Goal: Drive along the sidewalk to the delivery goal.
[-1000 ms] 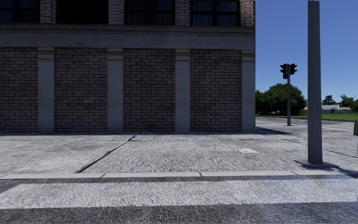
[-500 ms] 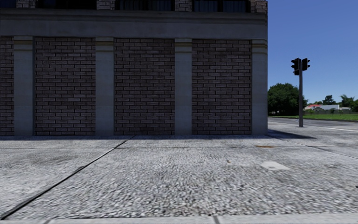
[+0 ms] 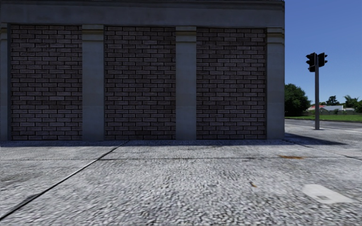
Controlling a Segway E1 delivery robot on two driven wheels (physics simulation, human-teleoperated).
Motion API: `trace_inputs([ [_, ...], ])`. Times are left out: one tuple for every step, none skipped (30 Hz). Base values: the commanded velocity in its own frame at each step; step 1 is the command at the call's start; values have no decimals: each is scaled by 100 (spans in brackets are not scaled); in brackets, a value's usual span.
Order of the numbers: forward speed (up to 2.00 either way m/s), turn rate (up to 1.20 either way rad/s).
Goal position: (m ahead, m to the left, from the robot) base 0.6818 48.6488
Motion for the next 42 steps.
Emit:
trace_inputs([
  [164,0],
  [164,0],
  [164,0],
  [164,5],
  [164,19],
  [164,19],
  [164,28],
  [164,41],
  [164,48],
  [164,51],
  [164,51],
  [164,51],
  [164,52],
  [164,52],
  [164,53],
  [164,53],
  [164,60],
  [164,67],
  [164,72],
  [164,76],
  [164,87],
  [164,95],
  [164,95],
  [164,102],
  [164,106],
  [164,106],
  [164,106],
  [164,106],
  [164,106],
  [164,106],
  [164,106],
  [164,106],
  [164,106],
  [164,106],
  [164,106],
  [164,105],
  [164,105],
  [164,105],
  [164,105],
  [164,105],
  [164,105],
  [164,105],
])
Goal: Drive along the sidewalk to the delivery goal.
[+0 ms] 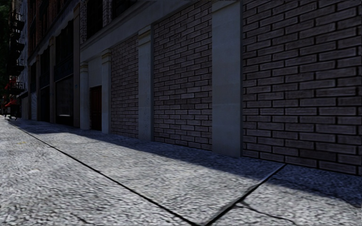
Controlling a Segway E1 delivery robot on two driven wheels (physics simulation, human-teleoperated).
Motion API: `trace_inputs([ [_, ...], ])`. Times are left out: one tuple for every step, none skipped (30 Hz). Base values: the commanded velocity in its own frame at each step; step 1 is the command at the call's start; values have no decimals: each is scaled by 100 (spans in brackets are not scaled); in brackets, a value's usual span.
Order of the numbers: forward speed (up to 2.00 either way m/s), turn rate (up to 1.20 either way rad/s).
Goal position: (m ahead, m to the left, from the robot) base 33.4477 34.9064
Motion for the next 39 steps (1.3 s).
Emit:
trace_inputs([
  [164,105],
  [164,105],
  [164,105],
  [164,105],
  [164,105],
  [164,105],
  [164,105],
  [165,105],
  [165,105],
  [167,105],
  [169,105],
  [171,105],
  [173,105],
  [173,105],
  [173,105],
  [173,105],
  [179,104],
  [190,0],
  [190,0],
  [200,0],
  [200,0],
  [200,0],
  [200,0],
  [200,0],
  [200,0],
  [200,0],
  [200,0],
  [200,0],
  [200,0],
  [200,0],
  [200,0],
  [200,0],
  [200,0],
  [200,0],
  [200,0],
  [200,0],
  [200,0],
  [200,0],
  [200,-42],
])
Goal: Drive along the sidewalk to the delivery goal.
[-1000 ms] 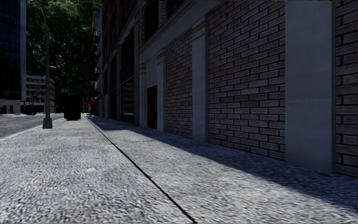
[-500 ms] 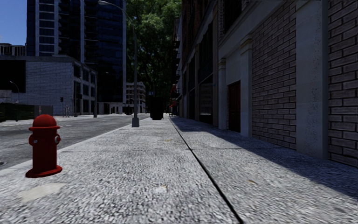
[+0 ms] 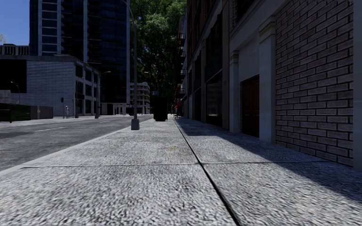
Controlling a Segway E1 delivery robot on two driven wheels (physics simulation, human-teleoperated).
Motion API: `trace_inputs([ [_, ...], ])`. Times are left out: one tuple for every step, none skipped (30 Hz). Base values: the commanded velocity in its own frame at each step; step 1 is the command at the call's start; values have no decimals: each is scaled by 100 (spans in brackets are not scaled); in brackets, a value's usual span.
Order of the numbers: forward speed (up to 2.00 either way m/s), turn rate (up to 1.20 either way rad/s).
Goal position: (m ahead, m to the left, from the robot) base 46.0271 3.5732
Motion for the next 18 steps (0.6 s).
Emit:
trace_inputs([
  [200,-65],
  [200,-73],
  [200,-73],
  [200,-69],
  [200,0],
  [200,0],
  [200,0],
  [200,0],
  [200,0],
  [200,0],
  [200,0],
  [200,0],
  [200,0],
  [200,0],
  [200,0],
  [200,0],
  [200,0],
  [200,0],
])
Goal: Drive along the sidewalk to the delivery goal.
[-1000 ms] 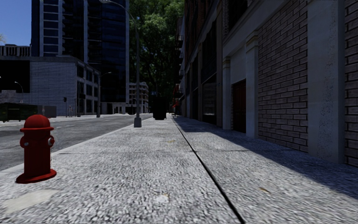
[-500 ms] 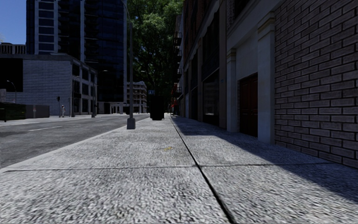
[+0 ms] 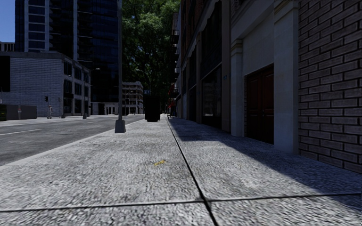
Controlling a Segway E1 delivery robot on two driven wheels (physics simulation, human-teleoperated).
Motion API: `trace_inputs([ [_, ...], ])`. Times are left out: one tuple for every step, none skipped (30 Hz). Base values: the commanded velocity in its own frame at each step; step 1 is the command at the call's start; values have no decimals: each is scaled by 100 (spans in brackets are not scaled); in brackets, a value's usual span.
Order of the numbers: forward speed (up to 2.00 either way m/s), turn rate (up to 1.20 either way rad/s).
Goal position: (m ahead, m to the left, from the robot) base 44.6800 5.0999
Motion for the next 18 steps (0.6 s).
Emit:
trace_inputs([
  [200,0],
  [200,0],
  [200,0],
  [200,0],
  [200,0],
  [200,0],
  [200,0],
  [200,0],
  [200,0],
  [200,0],
  [200,0],
  [200,0],
  [200,0],
  [200,0],
  [200,0],
  [200,0],
  [200,0],
  [200,0],
])
